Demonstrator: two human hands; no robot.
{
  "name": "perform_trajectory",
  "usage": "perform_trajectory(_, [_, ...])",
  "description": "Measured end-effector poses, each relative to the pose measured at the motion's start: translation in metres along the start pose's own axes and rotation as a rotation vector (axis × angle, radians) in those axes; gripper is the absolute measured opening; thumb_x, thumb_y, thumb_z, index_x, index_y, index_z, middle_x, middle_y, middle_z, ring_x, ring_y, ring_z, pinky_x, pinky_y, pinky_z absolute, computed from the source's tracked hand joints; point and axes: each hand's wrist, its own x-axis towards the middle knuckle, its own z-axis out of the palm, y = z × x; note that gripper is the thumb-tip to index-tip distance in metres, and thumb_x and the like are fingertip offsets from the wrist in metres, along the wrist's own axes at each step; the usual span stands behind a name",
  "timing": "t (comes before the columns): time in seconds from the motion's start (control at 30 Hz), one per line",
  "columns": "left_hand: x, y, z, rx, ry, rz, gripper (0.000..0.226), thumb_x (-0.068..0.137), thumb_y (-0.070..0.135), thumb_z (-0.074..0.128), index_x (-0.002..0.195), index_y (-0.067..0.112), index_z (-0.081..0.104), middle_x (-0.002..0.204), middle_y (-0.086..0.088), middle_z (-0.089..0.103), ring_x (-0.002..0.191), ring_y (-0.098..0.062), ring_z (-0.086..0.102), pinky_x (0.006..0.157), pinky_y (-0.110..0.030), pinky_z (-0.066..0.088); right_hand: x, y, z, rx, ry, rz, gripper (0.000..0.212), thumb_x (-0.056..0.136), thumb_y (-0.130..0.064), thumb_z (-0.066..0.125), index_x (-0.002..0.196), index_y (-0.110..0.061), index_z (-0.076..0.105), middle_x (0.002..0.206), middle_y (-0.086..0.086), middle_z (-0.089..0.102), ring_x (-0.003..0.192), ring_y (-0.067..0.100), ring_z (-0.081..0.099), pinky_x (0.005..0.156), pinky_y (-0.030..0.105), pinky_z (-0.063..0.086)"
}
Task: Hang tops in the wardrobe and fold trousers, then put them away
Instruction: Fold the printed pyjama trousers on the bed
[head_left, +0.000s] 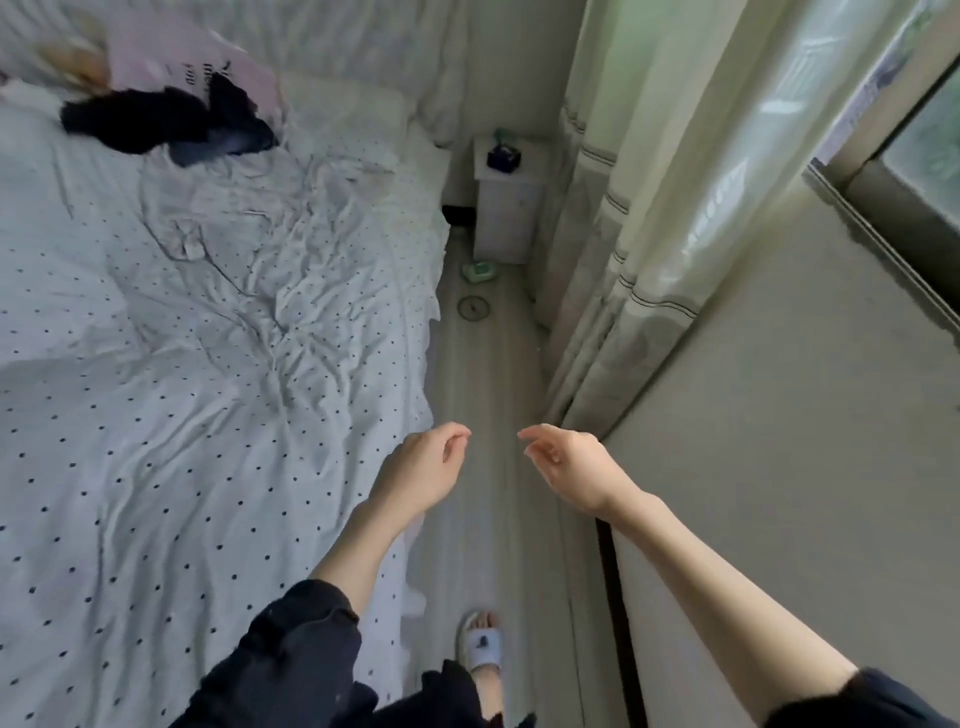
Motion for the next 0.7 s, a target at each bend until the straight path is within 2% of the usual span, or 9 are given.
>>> perform_trajectory(0.17, [0.085, 0.006, -0.049, -0.028, 0.061, -0.105, 0.03, 0.099, 0.028, 0.039, 0.122, 0.021, 0.058, 0.109, 0.004, 0.067, 0.102, -0.017, 0.061, 0.089, -0.033, 0.048, 0.122, -0.016, -0.058, -0.046, -0.055, -0.137, 0.031, 0.097, -0.018, 0.044, 0.124, -0.015, 0.058, 0.112, 0.006, 0.068, 0.108, 0.027, 0.059, 0.091, 0.028, 0.042])
perform_trajectory(0.37, [0.204, -0.005, -0.105, -0.054, 0.183, -0.228, 0.029, 0.099, 0.026, 0.042, 0.122, 0.019, 0.06, 0.116, 0.0, 0.066, 0.103, -0.017, 0.061, 0.089, -0.027, 0.047, 0.286, -0.051, -0.116, 0.072, -0.134, -0.267, 0.03, 0.096, -0.016, 0.046, 0.122, -0.016, 0.061, 0.109, 0.007, 0.069, 0.105, 0.023, 0.062, 0.089, 0.023, 0.04])
perform_trajectory(0.5, [0.307, -0.009, -0.14, -0.031, 0.254, -0.268, 0.028, 0.099, 0.025, 0.044, 0.119, 0.018, 0.062, 0.115, -0.002, 0.066, 0.102, -0.019, 0.062, 0.089, -0.03, 0.047, 0.402, -0.063, -0.153, 0.088, -0.185, -0.351, 0.03, 0.097, -0.016, 0.046, 0.123, -0.017, 0.06, 0.105, 0.007, 0.07, 0.103, 0.021, 0.063, 0.09, 0.025, 0.044])
perform_trajectory(0.6, [0.382, -0.009, -0.164, -0.028, 0.3, -0.327, 0.029, 0.099, 0.026, 0.043, 0.121, 0.019, 0.062, 0.118, -0.001, 0.065, 0.105, -0.019, 0.06, 0.091, -0.03, 0.047, 0.487, -0.07, -0.177, 0.048, -0.25, -0.421, 0.03, 0.097, -0.015, 0.044, 0.124, -0.014, 0.059, 0.112, 0.009, 0.068, 0.104, 0.023, 0.062, 0.095, 0.031, 0.044])
perform_trajectory(0.7, [0.443, -0.008, -0.188, -0.081, 0.344, -0.371, 0.03, 0.099, 0.026, 0.043, 0.122, 0.019, 0.061, 0.121, 0.0, 0.064, 0.106, -0.017, 0.06, 0.092, -0.03, 0.047, 0.564, -0.086, -0.201, 0.043, -0.298, -0.481, 0.03, 0.098, -0.014, 0.044, 0.124, -0.013, 0.059, 0.116, 0.009, 0.066, 0.104, 0.024, 0.061, 0.095, 0.03, 0.044])
